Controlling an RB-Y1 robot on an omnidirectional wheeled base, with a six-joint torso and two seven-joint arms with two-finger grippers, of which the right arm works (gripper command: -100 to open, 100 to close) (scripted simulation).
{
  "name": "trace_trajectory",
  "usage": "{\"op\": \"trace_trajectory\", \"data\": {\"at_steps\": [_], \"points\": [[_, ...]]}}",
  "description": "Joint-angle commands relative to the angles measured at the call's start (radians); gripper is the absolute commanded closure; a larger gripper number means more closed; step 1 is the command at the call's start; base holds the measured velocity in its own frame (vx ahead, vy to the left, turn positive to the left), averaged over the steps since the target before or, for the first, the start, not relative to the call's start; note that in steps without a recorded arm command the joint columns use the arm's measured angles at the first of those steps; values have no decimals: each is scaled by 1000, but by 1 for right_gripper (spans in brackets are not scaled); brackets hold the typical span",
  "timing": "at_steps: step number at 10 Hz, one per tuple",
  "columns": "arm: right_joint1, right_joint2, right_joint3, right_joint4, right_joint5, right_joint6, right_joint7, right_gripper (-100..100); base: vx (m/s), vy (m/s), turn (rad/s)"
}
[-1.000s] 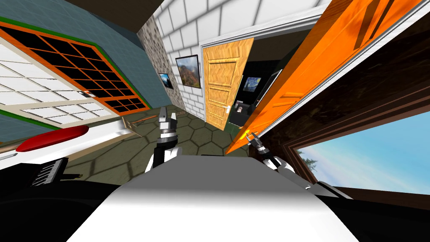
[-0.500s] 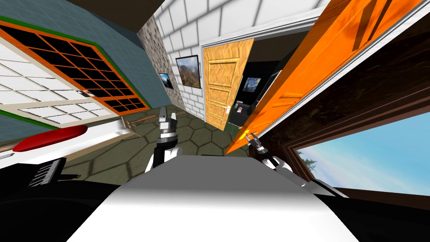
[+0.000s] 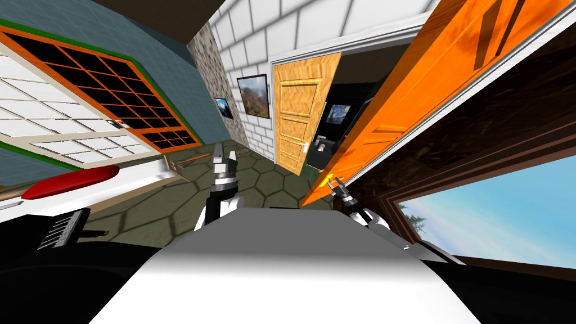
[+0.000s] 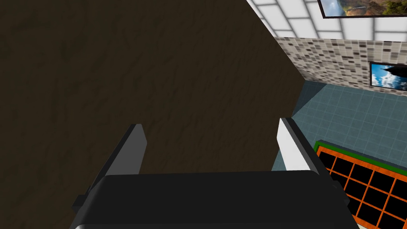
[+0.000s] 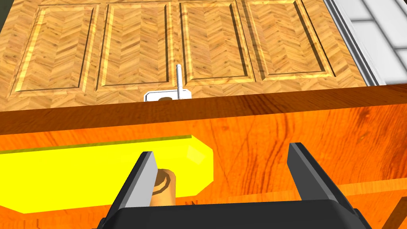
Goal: Pull the door open
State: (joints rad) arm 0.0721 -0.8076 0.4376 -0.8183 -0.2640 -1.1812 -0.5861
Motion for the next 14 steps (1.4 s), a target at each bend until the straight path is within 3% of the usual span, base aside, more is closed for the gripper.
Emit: {"op": "trace_trajectory", "data": {"at_steps": [1,3,4,8,9,12,14], "points": [[4,-21,-29,18,-14,32,19,-100,-6,-25,25],[4,-21,-29,-8,-14,32,19,-100,-11,3,-5],[4,-21,-29,14,-14,32,19,-100,-7,8,11],[4,-21,-29,18,-14,32,19,-100,7,2,0],[2,13,-25,-9,-2,16,37,-100,-40,-35,228],[-8,29,-40,13,0,16,61,-100,-28,-75,161],[-8,29,-40,13,0,16,61,-100,5,-9,-6]]}}
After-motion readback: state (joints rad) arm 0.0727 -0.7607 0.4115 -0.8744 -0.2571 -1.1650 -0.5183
